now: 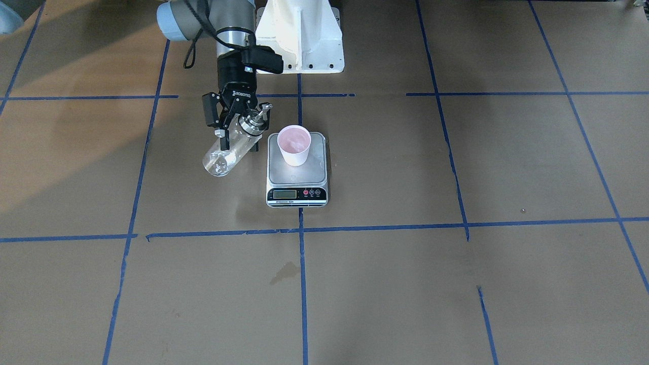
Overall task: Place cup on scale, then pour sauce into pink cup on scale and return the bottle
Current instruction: 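Turn the bottle upright with the right gripper, then carry the bottle with the right gripper back to its original spot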
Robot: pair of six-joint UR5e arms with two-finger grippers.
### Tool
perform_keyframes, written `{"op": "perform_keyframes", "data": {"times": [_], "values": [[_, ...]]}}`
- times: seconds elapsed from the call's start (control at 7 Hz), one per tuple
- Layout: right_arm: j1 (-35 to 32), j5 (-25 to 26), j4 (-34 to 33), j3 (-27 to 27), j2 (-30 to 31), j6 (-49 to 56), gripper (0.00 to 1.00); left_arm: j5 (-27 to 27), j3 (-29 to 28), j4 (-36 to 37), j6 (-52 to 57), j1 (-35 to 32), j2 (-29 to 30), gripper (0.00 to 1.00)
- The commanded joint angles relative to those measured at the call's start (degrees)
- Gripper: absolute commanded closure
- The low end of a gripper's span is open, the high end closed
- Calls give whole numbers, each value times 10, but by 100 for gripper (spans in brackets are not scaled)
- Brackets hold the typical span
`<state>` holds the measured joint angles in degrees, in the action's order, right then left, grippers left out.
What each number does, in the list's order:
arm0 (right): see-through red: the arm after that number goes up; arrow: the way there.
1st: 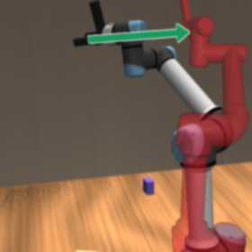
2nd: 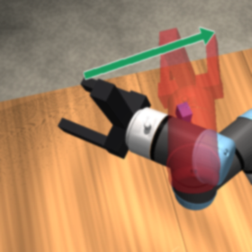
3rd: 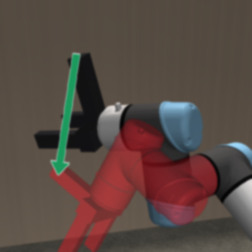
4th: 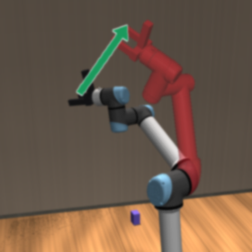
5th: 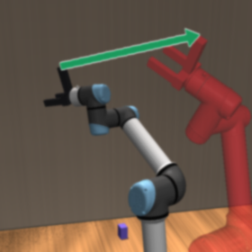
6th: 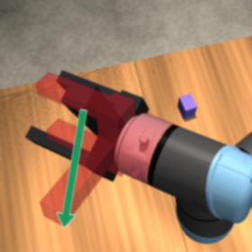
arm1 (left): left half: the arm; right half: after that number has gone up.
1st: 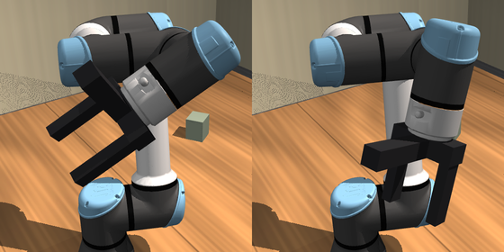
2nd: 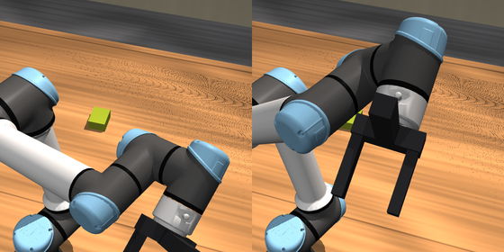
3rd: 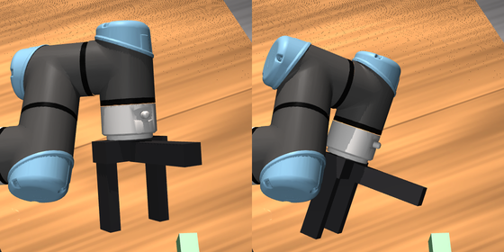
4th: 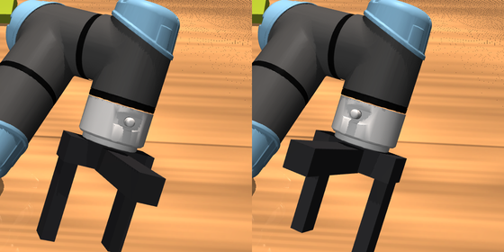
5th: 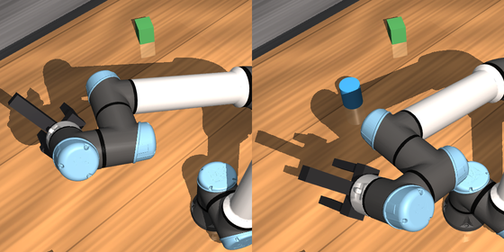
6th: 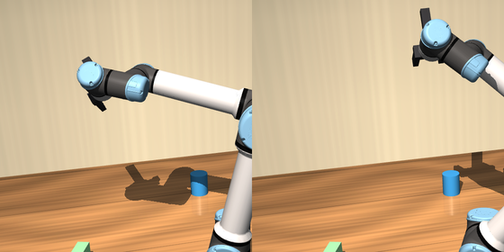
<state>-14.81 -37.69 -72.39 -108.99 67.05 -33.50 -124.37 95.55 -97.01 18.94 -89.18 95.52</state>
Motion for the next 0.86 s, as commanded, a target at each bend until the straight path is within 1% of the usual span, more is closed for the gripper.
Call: {"op": "perform_keyframes", "data": {"times": [0.0, 0.14, 0.29, 0.43, 0.57, 0.71], "values": [[-48, -107, 3, -81, 73, -125, 100, 0, 16, 2, -1, -1, -2, 0], [-69, -148, 3, -96, 89, -157, 100, 0, 17, 2, -1, -1, -2, 0], [-89, -170, 3, -98, 116, -191, 100, 0, 17, 2, -1, -1, -2, 0], [-107, -178, 3, -97, 147, -237, 100, 0, 19, 2, -1, -3, -2, 0], [-120, -178, 2, -94, 156, -241, 100, 0, 35, 2, -1, -4, -5, 0], [-126, -178, 1, -81, 181, -242, 100, 1, 38, 2, -2, -4, -6, 0]]}}
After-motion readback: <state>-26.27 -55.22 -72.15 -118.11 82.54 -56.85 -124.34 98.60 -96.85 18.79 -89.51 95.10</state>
